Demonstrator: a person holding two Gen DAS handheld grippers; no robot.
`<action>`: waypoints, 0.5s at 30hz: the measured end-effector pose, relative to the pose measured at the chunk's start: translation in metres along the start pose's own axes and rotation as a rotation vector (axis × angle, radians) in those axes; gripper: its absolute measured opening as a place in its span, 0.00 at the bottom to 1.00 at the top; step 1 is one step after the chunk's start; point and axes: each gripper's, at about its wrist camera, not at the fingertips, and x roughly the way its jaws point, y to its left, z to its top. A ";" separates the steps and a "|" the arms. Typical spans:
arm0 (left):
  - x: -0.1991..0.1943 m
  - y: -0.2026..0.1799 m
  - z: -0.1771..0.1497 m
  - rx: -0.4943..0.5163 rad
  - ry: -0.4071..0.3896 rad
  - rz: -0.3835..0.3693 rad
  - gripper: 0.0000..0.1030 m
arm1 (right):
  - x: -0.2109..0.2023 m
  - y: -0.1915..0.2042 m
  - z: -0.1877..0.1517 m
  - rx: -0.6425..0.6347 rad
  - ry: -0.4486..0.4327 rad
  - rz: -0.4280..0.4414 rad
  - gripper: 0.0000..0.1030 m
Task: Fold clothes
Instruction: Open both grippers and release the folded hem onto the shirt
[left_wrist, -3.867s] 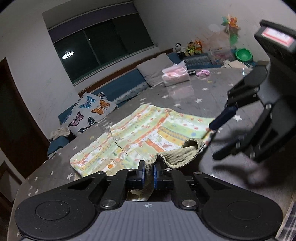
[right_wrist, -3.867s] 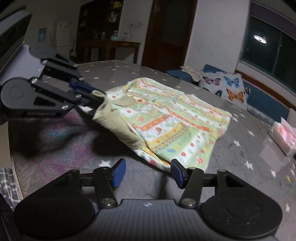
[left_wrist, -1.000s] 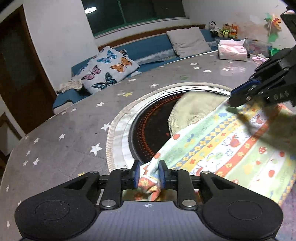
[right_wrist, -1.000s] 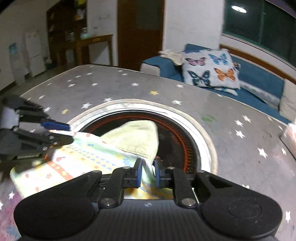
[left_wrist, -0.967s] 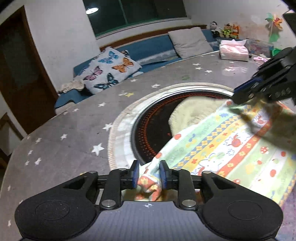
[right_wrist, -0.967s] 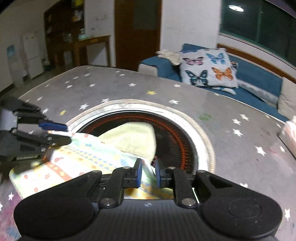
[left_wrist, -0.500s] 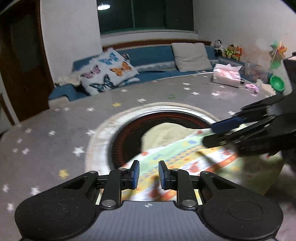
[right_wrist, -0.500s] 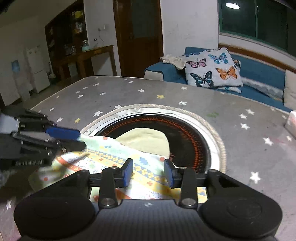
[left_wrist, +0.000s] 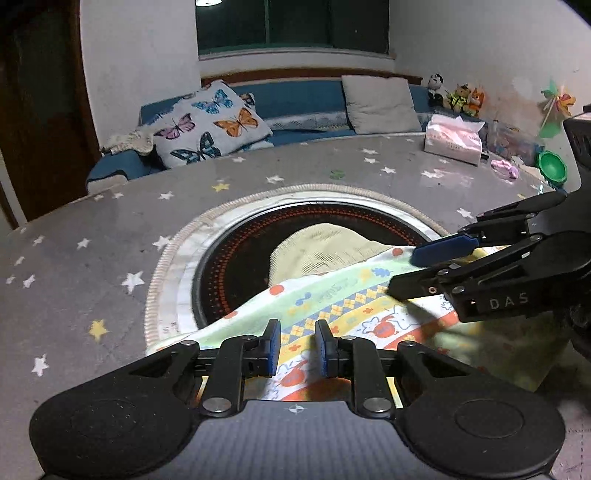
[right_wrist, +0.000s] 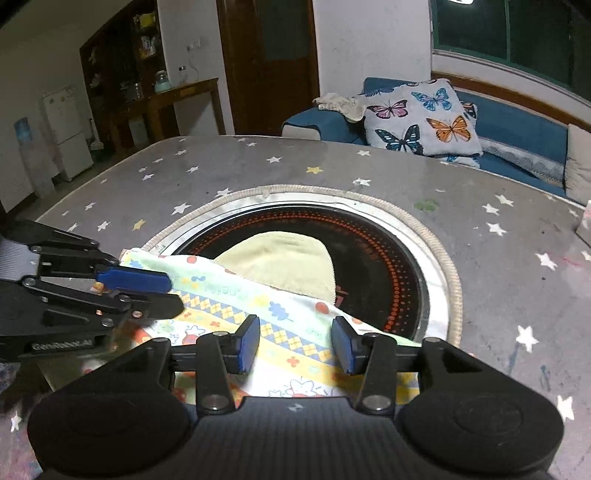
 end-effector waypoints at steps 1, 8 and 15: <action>-0.004 0.000 -0.001 -0.002 -0.008 0.003 0.22 | -0.003 0.001 -0.001 0.000 -0.003 0.001 0.44; -0.043 -0.009 -0.022 0.021 -0.064 0.012 0.33 | -0.026 0.022 -0.010 -0.030 -0.032 0.055 0.57; -0.049 -0.022 -0.048 0.057 -0.052 0.049 0.36 | -0.029 0.051 -0.028 -0.110 -0.011 0.065 0.63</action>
